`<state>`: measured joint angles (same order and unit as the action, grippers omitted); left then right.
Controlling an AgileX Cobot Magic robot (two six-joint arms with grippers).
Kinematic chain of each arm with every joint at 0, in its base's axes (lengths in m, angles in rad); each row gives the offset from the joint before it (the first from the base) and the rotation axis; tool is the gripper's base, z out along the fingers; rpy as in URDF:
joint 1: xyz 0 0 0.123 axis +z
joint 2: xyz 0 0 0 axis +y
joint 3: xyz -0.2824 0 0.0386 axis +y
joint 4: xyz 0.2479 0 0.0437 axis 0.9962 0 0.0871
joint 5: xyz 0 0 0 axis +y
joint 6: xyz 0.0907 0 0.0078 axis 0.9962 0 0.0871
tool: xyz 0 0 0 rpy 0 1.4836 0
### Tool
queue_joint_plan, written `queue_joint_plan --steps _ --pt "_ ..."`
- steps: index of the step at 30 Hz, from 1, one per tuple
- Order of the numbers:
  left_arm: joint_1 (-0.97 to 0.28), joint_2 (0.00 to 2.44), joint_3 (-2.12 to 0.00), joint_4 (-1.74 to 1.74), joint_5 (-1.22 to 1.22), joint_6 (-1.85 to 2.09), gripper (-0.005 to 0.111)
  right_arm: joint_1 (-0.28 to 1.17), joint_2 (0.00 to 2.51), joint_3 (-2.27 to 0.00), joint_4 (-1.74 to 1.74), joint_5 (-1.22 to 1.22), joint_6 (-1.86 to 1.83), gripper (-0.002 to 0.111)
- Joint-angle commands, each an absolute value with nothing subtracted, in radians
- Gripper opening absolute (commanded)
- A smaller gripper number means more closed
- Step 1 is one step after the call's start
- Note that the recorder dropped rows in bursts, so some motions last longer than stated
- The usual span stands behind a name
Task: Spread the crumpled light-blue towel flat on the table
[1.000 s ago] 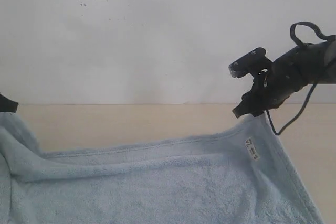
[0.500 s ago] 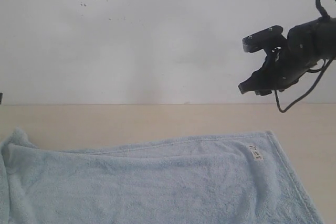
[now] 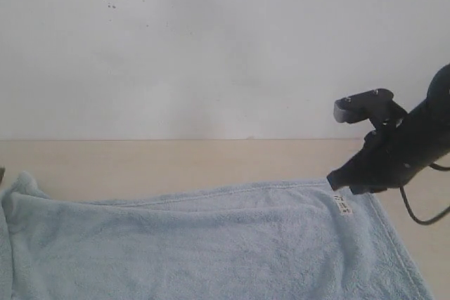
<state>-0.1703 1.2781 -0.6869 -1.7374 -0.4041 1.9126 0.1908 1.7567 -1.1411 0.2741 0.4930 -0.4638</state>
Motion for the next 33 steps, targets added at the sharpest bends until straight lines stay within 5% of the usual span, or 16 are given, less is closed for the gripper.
queue_joint_plan --steps 1,2,7,12,17,29,33 --pt "-0.214 1.23 -0.585 -1.744 -0.506 1.985 0.053 0.19 1.686 -1.047 0.3 0.472 -0.539 0.029" --pt "-0.218 1.211 -0.573 -1.744 -0.512 2.037 0.057 0.19 1.672 -1.036 0.301 0.476 -0.541 0.037" --pt "-0.308 1.183 -0.476 -1.733 -0.583 2.135 0.057 0.19 1.626 -1.036 0.347 0.473 -0.569 0.038" --pt "-0.407 1.183 -0.36 -1.744 -0.605 2.135 0.041 0.19 1.597 -1.036 0.47 0.507 -0.645 0.038" --pt "-0.549 1.17 -0.296 -1.744 -0.702 2.135 0.041 0.19 1.581 -1.036 0.502 0.507 -0.664 0.038" --pt "-0.558 1.197 -0.223 -1.726 -0.554 2.133 0.042 0.19 1.581 -1.036 0.546 0.505 -0.69 0.038" --pt "-0.558 1.261 -0.217 -1.608 -0.55 2.133 0.057 0.19 1.581 -1.036 0.546 0.505 -0.69 0.038"
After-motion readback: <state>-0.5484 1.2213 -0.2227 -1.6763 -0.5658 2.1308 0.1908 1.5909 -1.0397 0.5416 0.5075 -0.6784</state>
